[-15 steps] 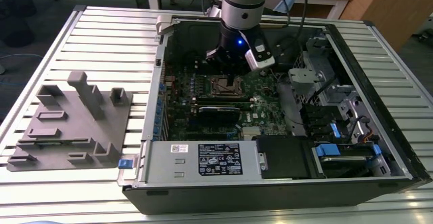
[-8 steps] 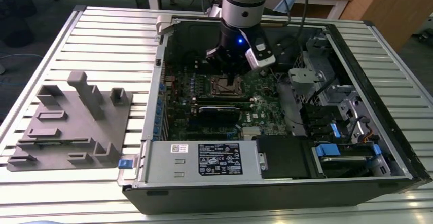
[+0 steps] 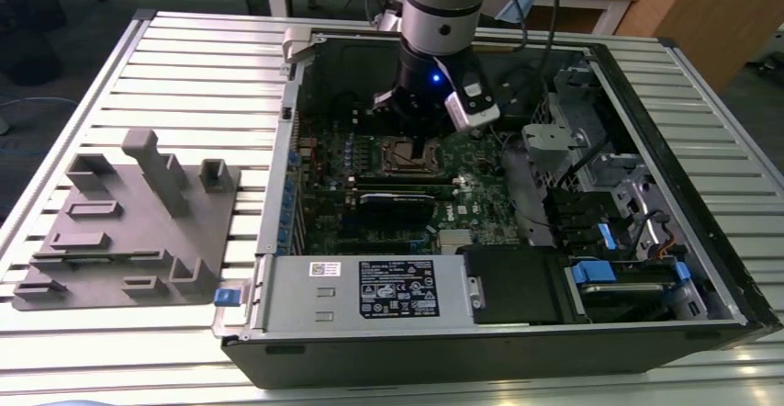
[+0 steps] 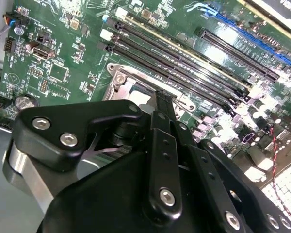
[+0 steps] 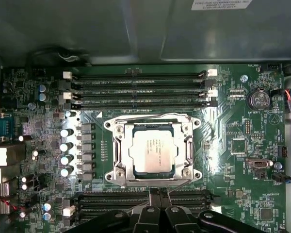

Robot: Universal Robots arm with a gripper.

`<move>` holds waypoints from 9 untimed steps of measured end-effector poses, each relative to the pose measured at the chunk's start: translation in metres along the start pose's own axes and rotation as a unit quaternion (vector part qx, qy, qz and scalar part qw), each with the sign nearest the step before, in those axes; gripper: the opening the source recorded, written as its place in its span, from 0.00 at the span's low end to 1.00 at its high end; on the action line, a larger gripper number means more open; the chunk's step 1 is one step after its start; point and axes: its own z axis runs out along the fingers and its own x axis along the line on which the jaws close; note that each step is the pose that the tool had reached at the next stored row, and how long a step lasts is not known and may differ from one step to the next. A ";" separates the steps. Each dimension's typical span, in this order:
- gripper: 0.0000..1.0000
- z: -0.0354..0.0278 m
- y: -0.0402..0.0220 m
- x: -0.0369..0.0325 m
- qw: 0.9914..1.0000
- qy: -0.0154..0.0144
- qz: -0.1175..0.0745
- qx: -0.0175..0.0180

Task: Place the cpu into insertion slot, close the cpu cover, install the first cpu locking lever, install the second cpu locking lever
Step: 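Install the second cpu locking lever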

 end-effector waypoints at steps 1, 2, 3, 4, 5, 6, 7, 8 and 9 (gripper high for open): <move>0.11 0.0001 -0.0004 0.0004 1.000 0.000 0.000 0.000; 0.11 0.0002 -0.0009 0.0009 1.000 0.000 0.000 0.000; 0.11 0.0004 -0.0013 0.0015 1.000 0.000 0.000 0.000; 0.11 0.0005 -0.0017 0.0022 1.000 0.000 0.000 0.000; 0.11 0.0007 -0.0020 0.0032 1.000 0.000 0.000 0.000; 0.11 0.0008 -0.0024 0.0045 1.000 -0.001 0.000 0.000; 0.11 0.0009 -0.0027 0.0059 1.000 -0.001 0.000 0.000; 0.11 0.0010 -0.0030 0.0073 1.000 -0.001 0.000 0.000; 0.11 0.0012 -0.0032 0.0088 1.000 -0.001 0.000 0.000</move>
